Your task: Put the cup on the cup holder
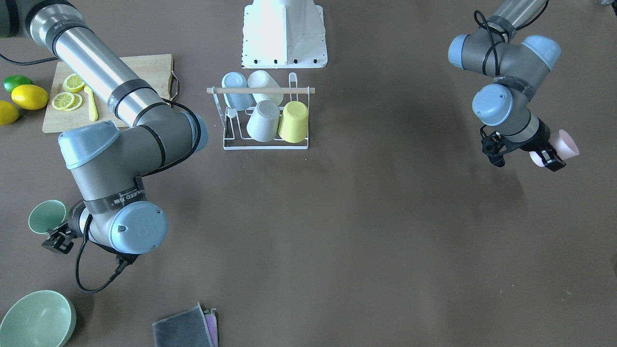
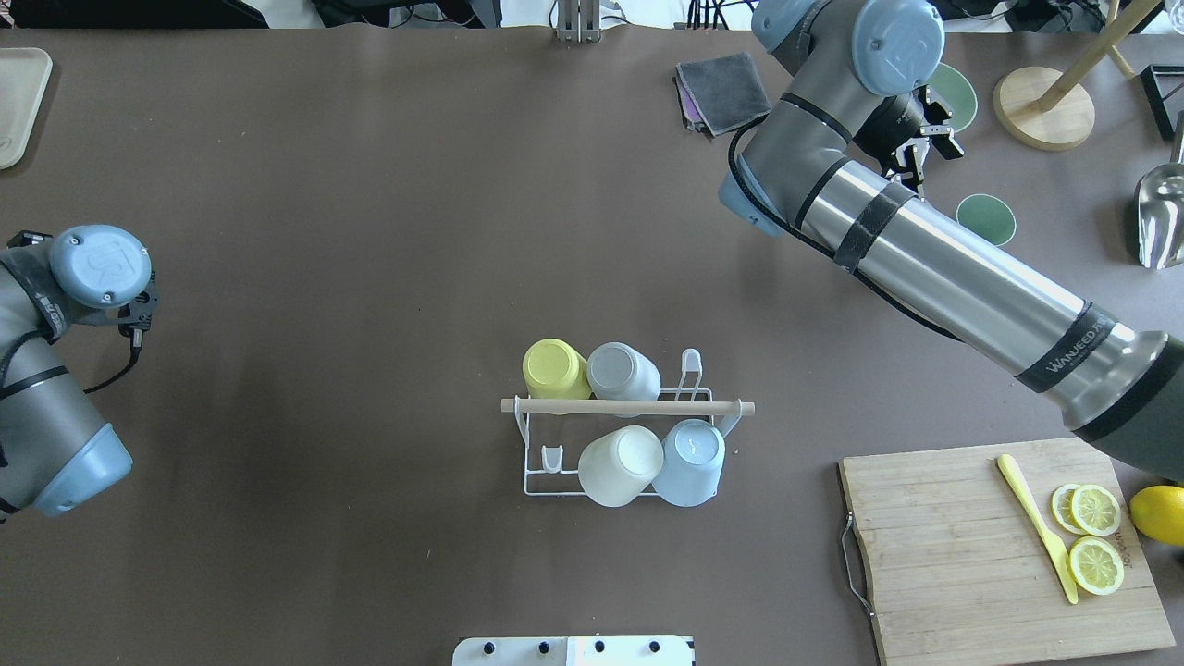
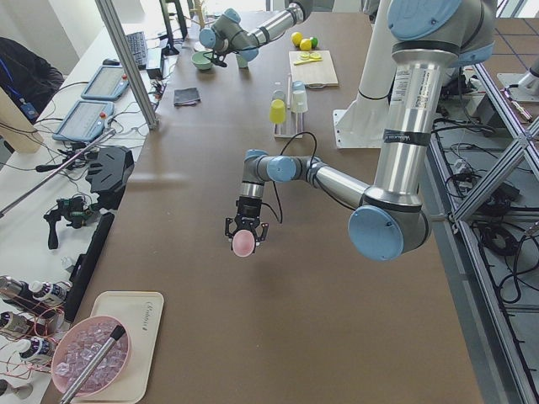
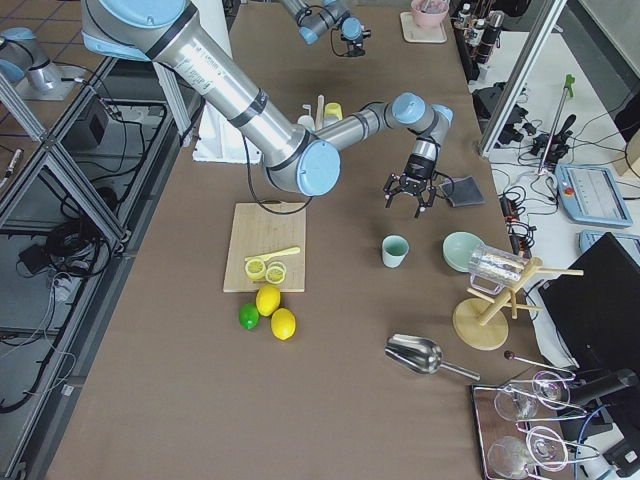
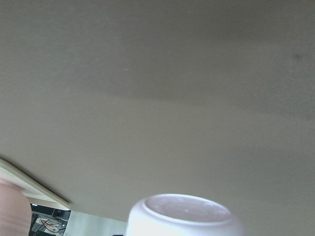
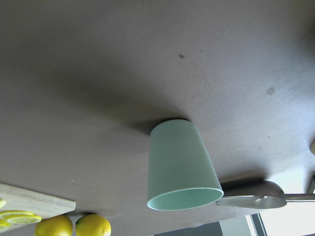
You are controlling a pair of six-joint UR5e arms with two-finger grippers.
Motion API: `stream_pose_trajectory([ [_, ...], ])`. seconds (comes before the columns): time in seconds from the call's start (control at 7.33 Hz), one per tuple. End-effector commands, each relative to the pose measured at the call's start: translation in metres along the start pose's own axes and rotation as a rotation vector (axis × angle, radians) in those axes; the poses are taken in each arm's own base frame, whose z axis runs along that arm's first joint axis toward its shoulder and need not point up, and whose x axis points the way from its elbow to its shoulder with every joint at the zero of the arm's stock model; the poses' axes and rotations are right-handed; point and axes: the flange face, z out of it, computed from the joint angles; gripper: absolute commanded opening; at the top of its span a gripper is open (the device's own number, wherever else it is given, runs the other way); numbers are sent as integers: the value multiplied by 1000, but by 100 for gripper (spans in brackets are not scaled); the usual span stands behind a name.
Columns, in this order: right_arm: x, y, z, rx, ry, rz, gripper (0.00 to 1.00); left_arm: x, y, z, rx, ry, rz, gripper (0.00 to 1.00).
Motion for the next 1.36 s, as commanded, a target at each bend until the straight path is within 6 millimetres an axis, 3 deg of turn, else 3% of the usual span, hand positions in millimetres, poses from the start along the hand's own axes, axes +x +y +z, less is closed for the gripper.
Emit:
stream_pose_trajectory([
  [0.0, -12, -23, 14, -51, 42, -90, 99, -34, 33, -63, 133, -42, -102, 27],
  [0.27, -21, -37, 23, -117, 93, -134, 99, -55, 23, -108, 200, -94, -122, 28],
  [0.55, -23, -46, 32, -143, 120, -161, 99, -51, 38, -127, 236, -124, -131, 28],
  [0.82, -18, -50, 42, -166, 149, -194, 99, -57, 31, -145, 393, -223, -163, 27],
  [0.95, -16, -53, 49, -167, 146, -223, 100, -50, 28, -142, 517, -205, -270, 27],
  [1.23, -13, -59, 68, -176, 141, -278, 100, -49, 23, -160, 665, -188, -333, 27],
])
